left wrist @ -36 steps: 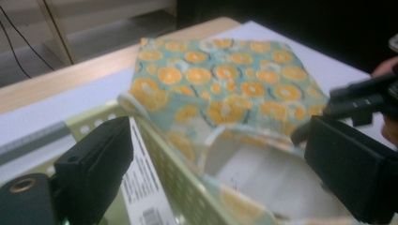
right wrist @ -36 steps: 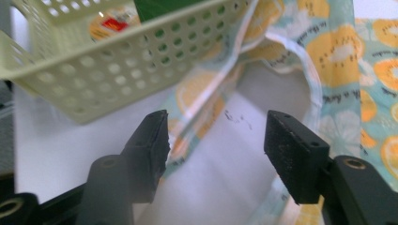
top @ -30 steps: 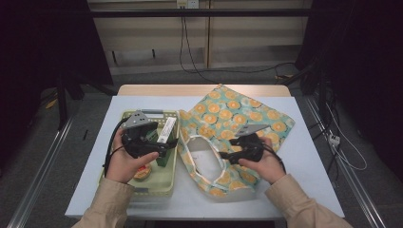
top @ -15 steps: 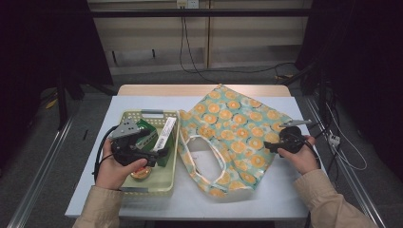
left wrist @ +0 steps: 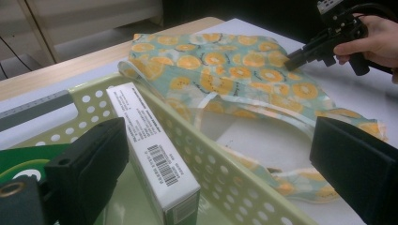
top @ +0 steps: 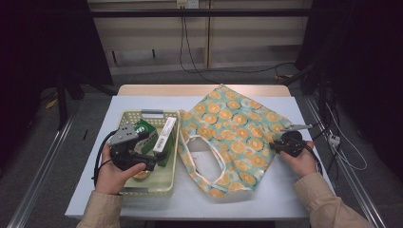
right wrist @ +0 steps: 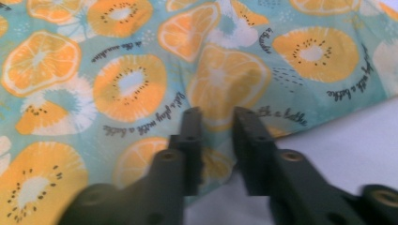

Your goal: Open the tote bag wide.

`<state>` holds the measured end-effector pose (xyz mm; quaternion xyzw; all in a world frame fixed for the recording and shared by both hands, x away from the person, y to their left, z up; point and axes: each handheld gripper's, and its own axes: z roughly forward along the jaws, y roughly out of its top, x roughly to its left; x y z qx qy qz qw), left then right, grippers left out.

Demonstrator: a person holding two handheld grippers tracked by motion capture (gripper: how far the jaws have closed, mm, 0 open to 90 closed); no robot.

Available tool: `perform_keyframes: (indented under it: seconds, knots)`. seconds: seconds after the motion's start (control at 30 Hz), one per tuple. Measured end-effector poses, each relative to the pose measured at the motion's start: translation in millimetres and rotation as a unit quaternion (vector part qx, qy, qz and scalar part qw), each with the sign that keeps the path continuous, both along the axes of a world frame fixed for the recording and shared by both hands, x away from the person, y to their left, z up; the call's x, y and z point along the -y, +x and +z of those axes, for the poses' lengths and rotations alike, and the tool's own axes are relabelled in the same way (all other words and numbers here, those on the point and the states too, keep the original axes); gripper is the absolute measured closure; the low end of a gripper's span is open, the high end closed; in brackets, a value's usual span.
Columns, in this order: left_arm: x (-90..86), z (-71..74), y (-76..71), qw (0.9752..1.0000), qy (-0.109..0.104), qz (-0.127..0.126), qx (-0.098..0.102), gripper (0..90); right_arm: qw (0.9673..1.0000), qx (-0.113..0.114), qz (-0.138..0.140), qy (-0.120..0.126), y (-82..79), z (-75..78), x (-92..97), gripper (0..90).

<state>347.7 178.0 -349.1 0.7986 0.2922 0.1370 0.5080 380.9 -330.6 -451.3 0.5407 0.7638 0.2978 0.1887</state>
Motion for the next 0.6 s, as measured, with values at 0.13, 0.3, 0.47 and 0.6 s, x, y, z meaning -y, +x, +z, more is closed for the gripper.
perform_keyframes:
  seconds: [0.13,0.3,0.47,0.6]
  knots:
    - [-2.2,-1.0,-1.6,1.0000,0.003,0.001,0.001,4.8,1.0000,0.004,0.003,-0.003,4.3,0.0,-3.8,90.0]
    - [-4.4,-3.1,-1.6,1.0000,0.003,0.002,-0.001,4.9,0.9993,0.021,-0.030,0.006,17.4,0.3,10.1,90.0]
    - [-4.6,-6.0,-0.4,1.0000,0.006,0.002,-0.003,4.9,0.9972,0.031,-0.068,-0.005,33.3,4.1,35.4,90.0]
    - [-4.6,-7.1,-1.2,1.0000,-0.001,-0.001,-0.006,4.8,0.9978,0.029,-0.058,-0.007,36.3,8.5,37.0,63.6]
